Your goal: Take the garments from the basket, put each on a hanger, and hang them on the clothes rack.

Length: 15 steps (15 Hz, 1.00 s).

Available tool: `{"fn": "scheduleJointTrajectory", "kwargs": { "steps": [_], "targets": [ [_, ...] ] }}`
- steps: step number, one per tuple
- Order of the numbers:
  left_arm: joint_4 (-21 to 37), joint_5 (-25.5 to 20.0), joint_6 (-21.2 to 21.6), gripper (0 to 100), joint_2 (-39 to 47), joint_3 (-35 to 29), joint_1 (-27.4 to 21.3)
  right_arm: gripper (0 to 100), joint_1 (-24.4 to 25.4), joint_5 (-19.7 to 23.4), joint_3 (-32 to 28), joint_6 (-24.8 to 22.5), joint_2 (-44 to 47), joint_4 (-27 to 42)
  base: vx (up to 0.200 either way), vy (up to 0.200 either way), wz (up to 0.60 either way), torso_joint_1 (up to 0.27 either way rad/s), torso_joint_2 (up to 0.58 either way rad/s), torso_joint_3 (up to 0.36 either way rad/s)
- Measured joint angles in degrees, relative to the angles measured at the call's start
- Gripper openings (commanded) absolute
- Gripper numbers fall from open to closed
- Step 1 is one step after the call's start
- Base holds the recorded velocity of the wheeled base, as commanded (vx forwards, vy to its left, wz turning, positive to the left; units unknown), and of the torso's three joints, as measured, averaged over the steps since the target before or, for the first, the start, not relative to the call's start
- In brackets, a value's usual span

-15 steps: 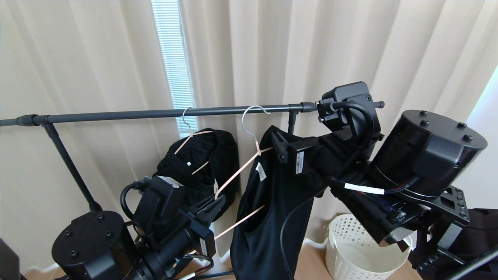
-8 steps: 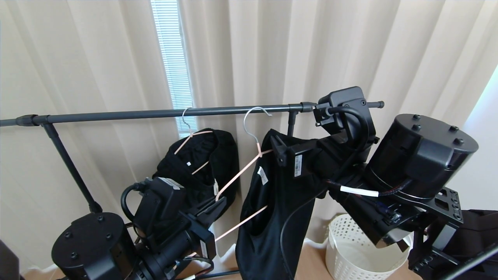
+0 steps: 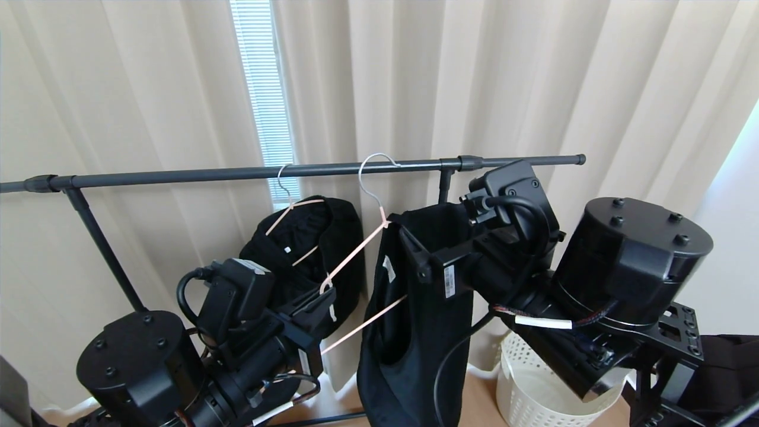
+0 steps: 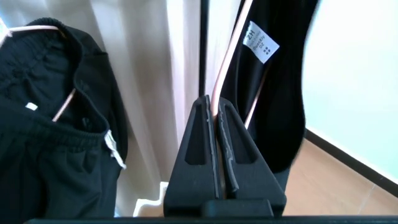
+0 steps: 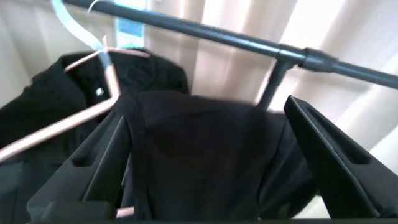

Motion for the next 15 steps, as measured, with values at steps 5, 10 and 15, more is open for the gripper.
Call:
{"fn": "scheduleJointTrajectory", "kwargs": {
  "steps": [5, 10, 15],
  "targets": [
    [0.0, -2.5, -0.1, 0, -0.6, 0.5, 0.2, 100, -0.1, 11.0, 3.9, 0.0, -4.6, 6.9, 0.000, 0.000, 0.00, 0.000, 0.00, 0.000],
    [0.0, -9.6, -0.1, 0, -0.9, 4.0, 1.3, 100, -6.5, 24.2, 4.5, -1.0, -15.2, 27.2, 0.000, 0.000, 0.00, 0.000, 0.00, 0.000],
    [0.0, -10.2, 0.0, 0, -0.9, 5.9, 0.2, 100, -20.4, 43.3, -14.0, -12.3, -22.2, 69.2, 0.000, 0.000, 0.00, 0.000, 0.00, 0.000]
  ]
}}
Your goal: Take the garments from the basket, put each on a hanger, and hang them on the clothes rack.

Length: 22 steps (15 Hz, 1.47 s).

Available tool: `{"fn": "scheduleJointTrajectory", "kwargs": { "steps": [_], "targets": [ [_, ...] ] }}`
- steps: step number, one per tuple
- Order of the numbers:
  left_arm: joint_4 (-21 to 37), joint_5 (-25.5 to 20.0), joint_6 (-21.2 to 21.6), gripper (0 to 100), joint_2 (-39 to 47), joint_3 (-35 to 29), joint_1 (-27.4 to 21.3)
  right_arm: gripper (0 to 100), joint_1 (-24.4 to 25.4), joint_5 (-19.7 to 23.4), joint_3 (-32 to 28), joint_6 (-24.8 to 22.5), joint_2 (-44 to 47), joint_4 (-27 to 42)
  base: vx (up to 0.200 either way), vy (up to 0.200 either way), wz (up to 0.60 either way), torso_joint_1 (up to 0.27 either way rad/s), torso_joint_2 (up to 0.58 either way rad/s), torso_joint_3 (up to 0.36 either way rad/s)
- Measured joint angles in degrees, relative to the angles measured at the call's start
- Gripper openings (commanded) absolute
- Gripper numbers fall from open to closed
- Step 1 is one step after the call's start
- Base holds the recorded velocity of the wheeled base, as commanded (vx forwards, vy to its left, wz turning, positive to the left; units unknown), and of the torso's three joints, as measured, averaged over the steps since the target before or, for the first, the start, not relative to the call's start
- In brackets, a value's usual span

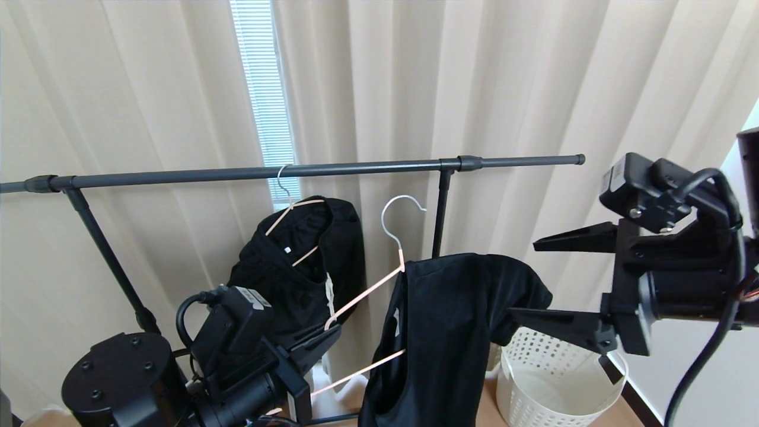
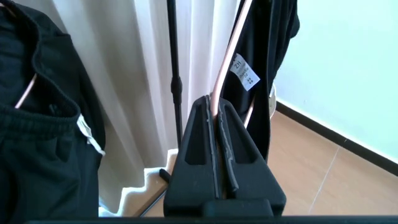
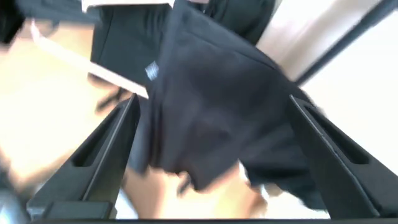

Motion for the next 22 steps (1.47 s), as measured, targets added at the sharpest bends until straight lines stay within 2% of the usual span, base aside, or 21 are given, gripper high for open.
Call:
{"fn": "scheduleJointTrajectory", "kwargs": {
  "steps": [2, 4, 6, 7, 9, 12, 22],
  "targets": [
    [0.0, -0.1, 0.1, 0, -0.1, 0.3, -0.8, 100, -4.9, 4.4, -7.7, -13.4, 1.4, 11.4, 0.000, 0.000, 0.00, 0.000, 0.00, 0.000],
    [0.0, -0.2, 0.2, 0, -0.4, 0.5, -2.0, 100, -9.7, 11.6, -14.6, -25.4, 5.4, 21.2, 0.000, 0.000, 0.00, 0.000, 0.00, 0.000],
    [0.0, -0.2, 0.2, 0, -1.1, 0.7, -2.6, 100, -13.4, 16.9, -21.1, -37.7, 9.7, 30.3, 0.000, 0.000, 0.00, 0.000, 0.00, 0.000],
    [0.0, -0.2, 0.2, 0, -1.4, 0.8, -2.9, 100, -15.1, 19.6, -23.6, -40.5, 11.7, 33.6, 0.000, 0.000, 0.00, 0.000, 0.00, 0.000],
    [0.0, -0.7, 0.2, 0, -1.9, 1.4, -3.6, 100, -16.5, 23.5, -28.2, -41.3, 15.4, 38.3, 0.000, 0.000, 0.00, 0.000, 0.00, 0.000],
    [0.0, -1.5, 0.2, 0, -2.3, 1.8, -4.0, 100, -16.5, 27.4, -30.5, -41.3, 20.1, 37.9, 0.000, 0.000, 0.00, 0.000, 0.00, 0.000],
    [0.0, -1.5, 0.2, 0, -2.5, 1.9, -4.3, 100, -13.1, 30.0, -31.2, -39.4, 27.3, 35.3, 0.000, 0.000, 0.00, 0.000, 0.00, 0.000]
  ]
}}
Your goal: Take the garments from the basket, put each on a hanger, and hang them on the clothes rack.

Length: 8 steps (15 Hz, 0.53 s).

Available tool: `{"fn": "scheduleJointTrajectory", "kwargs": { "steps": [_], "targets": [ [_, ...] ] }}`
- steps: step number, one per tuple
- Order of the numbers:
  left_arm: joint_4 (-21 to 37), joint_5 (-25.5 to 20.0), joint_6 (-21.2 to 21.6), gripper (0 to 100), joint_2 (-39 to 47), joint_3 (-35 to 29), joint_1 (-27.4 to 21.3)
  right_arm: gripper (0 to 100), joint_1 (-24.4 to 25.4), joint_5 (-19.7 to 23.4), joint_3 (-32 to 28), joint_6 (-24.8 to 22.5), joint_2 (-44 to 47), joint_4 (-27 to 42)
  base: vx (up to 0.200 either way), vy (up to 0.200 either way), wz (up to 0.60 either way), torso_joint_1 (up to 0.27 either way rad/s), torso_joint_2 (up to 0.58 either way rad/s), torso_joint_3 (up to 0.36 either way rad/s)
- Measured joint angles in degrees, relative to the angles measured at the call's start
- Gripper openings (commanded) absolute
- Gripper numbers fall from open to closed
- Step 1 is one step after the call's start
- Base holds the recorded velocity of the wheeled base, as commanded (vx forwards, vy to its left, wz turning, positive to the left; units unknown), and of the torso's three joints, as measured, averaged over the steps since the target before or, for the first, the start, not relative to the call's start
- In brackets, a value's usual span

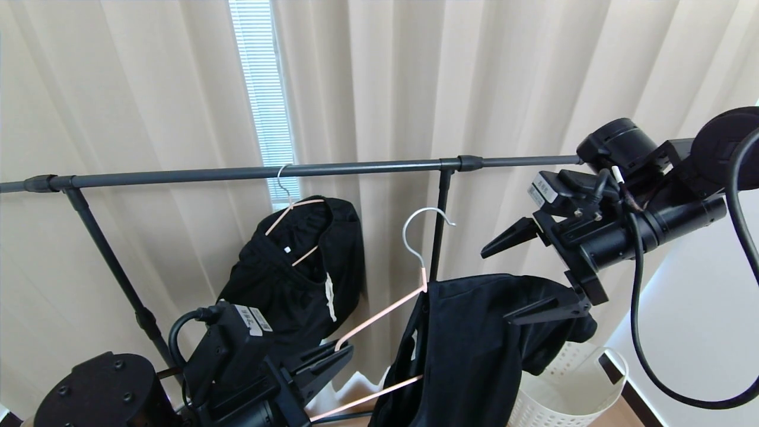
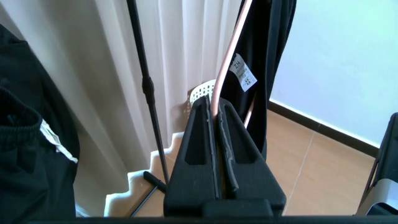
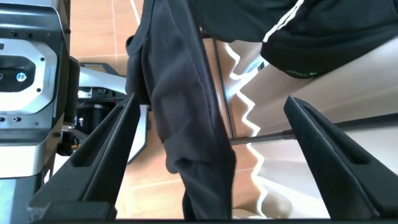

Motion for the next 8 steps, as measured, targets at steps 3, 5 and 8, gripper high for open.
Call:
{"fn": "scheduleJointTrajectory", "kwargs": {
  "steps": [3, 5, 8],
  "targets": [
    [0.0, 0.0, -0.1, 0, 0.1, 0.0, 0.0, 100, 0.7, 0.0, 0.1, 0.4, 1.1, 0.0, 0.000, 0.000, 0.00, 0.000, 0.00, 0.000],
    [0.0, 0.0, -0.1, 0, 0.2, 0.0, 0.0, 100, 0.8, 0.0, 0.7, 0.5, 1.7, 0.0, 0.000, 0.000, 0.00, 0.000, 0.00, 0.000],
    [0.0, 0.0, -0.1, 0, 0.2, -0.1, 0.0, 100, 0.9, 0.0, 0.7, 0.5, 2.3, 0.0, 0.000, 0.000, 0.00, 0.000, 0.00, 0.000]
  ]
}}
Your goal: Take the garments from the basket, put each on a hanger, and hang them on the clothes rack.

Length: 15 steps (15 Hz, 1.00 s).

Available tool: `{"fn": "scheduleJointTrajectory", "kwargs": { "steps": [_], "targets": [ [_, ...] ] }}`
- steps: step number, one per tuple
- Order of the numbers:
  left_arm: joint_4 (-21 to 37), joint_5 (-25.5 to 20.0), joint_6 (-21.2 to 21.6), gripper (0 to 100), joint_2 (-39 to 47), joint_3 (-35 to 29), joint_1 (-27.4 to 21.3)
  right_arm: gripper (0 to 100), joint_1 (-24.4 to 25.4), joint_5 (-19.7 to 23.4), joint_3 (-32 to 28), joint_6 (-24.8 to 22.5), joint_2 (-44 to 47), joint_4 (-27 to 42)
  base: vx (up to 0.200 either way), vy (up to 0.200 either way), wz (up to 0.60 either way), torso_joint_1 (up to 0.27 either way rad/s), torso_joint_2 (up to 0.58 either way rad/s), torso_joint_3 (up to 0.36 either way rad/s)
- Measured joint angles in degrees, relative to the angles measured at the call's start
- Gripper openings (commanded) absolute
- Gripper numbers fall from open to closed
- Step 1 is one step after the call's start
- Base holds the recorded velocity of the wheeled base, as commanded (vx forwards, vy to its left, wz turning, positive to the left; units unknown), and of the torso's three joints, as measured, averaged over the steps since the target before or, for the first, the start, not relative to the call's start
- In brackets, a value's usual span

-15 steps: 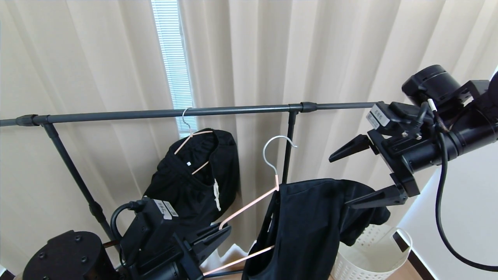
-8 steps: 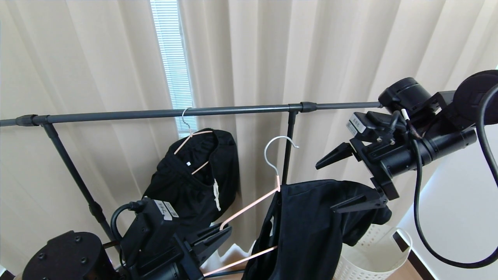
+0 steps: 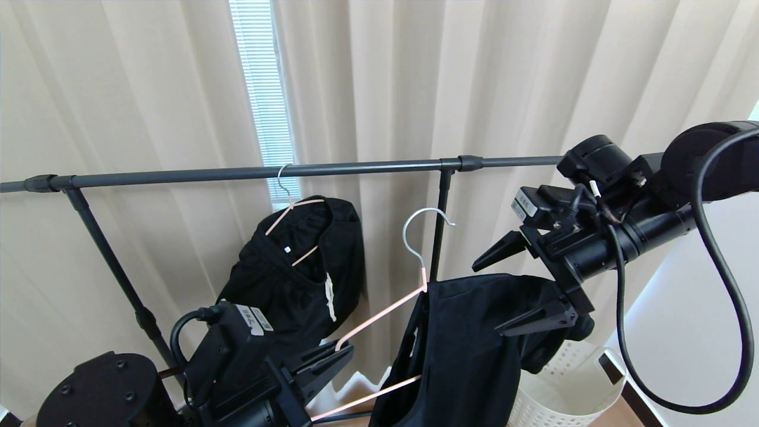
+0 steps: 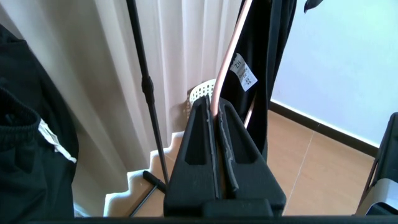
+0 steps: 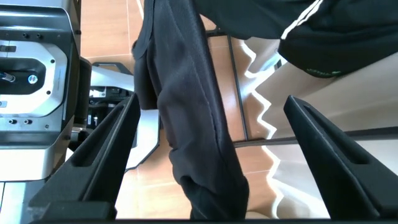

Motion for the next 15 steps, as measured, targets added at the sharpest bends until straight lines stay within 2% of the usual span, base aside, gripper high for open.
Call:
{"fn": "scheduleJointTrajectory", "kwargs": {
  "steps": [7, 8, 15],
  "targets": [
    [0.0, 0.1, 0.0, 0, 0.4, 0.0, 0.0, 100, 1.3, 0.0, -0.5, 0.0, 2.5, -0.1, 0.000, 0.000, 0.00, 0.000, 0.00, 0.000],
    [0.0, 0.1, 0.0, 0, 0.5, 0.1, 0.0, 0, 1.3, 0.0, -0.5, 0.1, 2.6, -0.1, 0.000, 0.000, 0.00, 0.000, 0.00, 0.000],
    [0.0, 0.0, -0.3, 0, 0.9, 0.1, 0.0, 0, 1.7, -0.1, -0.3, 0.3, 2.4, -0.1, 0.000, 0.000, 0.00, 0.000, 0.00, 0.000]
  ]
}}
